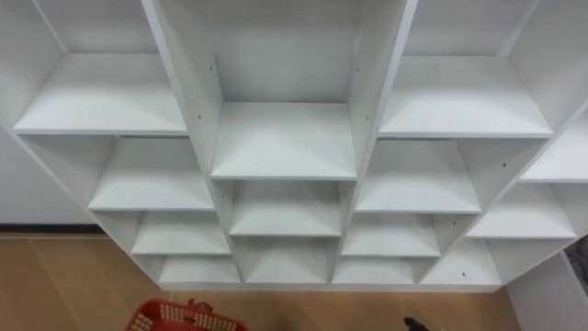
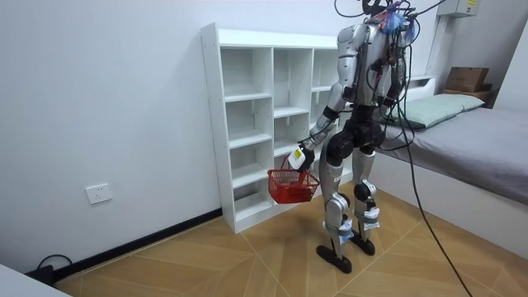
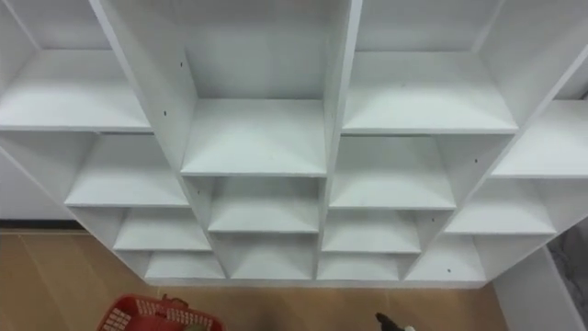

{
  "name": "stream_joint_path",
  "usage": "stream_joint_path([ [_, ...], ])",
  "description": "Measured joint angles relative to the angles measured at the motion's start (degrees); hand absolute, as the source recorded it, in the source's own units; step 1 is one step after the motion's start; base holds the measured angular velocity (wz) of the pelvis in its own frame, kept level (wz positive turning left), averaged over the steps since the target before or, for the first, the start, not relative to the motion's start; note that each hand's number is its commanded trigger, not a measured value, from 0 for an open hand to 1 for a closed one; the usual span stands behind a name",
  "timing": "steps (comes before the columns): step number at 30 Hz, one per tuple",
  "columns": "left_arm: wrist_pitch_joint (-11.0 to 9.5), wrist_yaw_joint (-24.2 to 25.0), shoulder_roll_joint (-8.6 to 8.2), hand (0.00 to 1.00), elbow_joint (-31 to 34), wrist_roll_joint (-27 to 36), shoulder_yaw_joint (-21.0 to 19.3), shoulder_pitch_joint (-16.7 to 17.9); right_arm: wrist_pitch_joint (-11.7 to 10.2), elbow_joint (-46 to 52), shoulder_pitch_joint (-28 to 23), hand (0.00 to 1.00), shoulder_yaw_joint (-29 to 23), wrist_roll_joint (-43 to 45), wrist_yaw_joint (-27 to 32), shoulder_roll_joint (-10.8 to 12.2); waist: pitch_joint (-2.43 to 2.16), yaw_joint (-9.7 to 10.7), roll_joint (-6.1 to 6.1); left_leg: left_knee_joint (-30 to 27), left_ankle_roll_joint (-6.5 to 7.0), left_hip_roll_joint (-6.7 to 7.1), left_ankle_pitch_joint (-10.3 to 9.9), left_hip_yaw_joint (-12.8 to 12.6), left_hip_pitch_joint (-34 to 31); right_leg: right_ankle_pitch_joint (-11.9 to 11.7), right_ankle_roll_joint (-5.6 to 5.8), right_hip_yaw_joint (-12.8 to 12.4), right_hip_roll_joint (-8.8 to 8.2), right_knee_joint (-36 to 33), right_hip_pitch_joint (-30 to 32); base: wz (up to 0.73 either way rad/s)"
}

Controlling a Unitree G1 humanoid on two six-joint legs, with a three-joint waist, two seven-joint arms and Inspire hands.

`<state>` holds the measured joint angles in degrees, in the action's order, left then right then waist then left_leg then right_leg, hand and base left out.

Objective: Collect fruits from the closet

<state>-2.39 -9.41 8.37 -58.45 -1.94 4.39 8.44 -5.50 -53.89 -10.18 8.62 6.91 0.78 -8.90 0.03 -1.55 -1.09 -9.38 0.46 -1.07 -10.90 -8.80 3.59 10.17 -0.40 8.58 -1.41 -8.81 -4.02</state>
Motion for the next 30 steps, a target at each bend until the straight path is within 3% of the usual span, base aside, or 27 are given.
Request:
stream_joint_path([
  [6,0.77,-1.40,-0.33,1.00,-1.90,-3.02,-4.68,2.08,0.17,-7.70,0.02,0.00,-5.37,-6.25,0.40,0.42,0.01,1.19,0.37,0.18,-0.13,0.06,-0.15,0.09,0.84,0.00,0.02,-0.06,0.04,0.48,-0.95,-0.01],
  [12,4.48,-2.72,-0.41,1.00,-1.93,-15.62,-6.95,4.19,1.72,-13.06,0.20,0.00,-7.42,-11.23,0.98,-0.41,-0.14,1.35,0.78,0.61,-0.15,0.08,-0.22,0.43,1.24,0.00,0.02,-0.21,0.19,0.84,-1.28,0.00],
  [17,7.32,-2.62,-0.61,1.00,-2.18,-20.92,-6.54,4.85,4.63,-16.14,0.17,0.00,-7.66,-7.68,1.02,-0.78,0.01,1.93,0.85,0.61,-0.21,0.17,-0.27,0.70,2.47,0.29,0.12,-0.40,0.18,0.95,-2.55,0.02],
  [25,9.62,-1.05,-0.72,1.00,-1.66,-21.43,-5.63,4.62,10.37,-15.90,0.07,0.00,-7.28,3.31,0.37,-0.63,0.22,3.55,0.62,0.69,-0.15,0.26,-0.35,1.01,2.82,0.62,0.18,-0.65,0.11,0.06,-2.46,0.00],
  [30,9.73,0.16,-0.74,1.00,-1.67,-22.49,-5.10,3.74,10.74,-15.89,0.14,0.00,-7.02,3.32,-0.38,-0.37,0.33,3.58,0.41,0.75,-0.14,0.30,-0.36,1.09,3.00,0.63,0.20,-0.69,0.10,0.07,-2.69,0.00],
])
